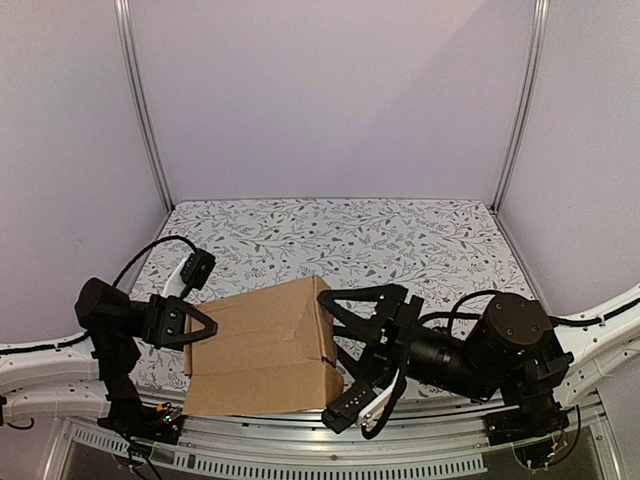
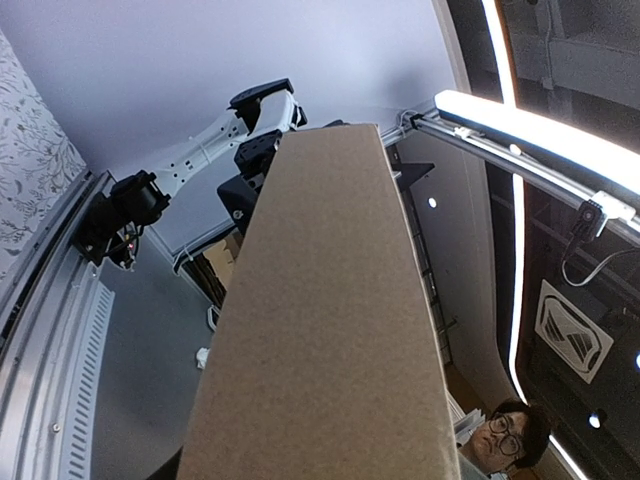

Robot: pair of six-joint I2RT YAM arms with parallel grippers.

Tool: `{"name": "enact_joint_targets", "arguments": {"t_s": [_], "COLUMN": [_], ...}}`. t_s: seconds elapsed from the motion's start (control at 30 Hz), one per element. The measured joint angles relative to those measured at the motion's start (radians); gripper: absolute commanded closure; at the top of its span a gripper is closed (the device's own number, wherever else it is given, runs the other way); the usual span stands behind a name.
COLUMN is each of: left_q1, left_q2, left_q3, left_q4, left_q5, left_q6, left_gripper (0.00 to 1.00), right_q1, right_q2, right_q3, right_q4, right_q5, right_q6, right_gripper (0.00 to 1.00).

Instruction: Fold the paper box

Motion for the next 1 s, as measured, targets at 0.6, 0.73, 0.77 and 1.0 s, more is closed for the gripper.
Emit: {"name": "enact_joint_targets", "arguments": {"t_s": [0.6, 0.73, 0.77, 1.0], "left_q1": [-0.003, -0.003, -0.003, -0.003], "left_q2": [0.009, 0.01, 0.01, 0.017], "left_q3": [0.008, 0.008, 0.008, 0.008], "left_q4": [-0.045, -0.051, -0.054, -0.066], "left_q5": [0.006, 0.006, 0.006, 0.01], "left_q6": [0.001, 0.001, 0.001, 0.001], "left_gripper": [1.0, 1.0, 1.0, 1.0], "right_q1": [0.0, 0.0, 0.0, 0.0], "right_q2": [-0.092, -0.084, -0.077, -0.025], "right_q3": [-0.024, -0.024, -0.023, -0.006], "right_q4": [-0.108, -0.117, -0.118, -0.123], "right_q5": [-0.052, -0.062, -0.065, -0.077], "right_q6": [-0.017, -0.016, -0.016, -0.017], "right_gripper": [0.23, 0.24, 0.25, 0.36]}}
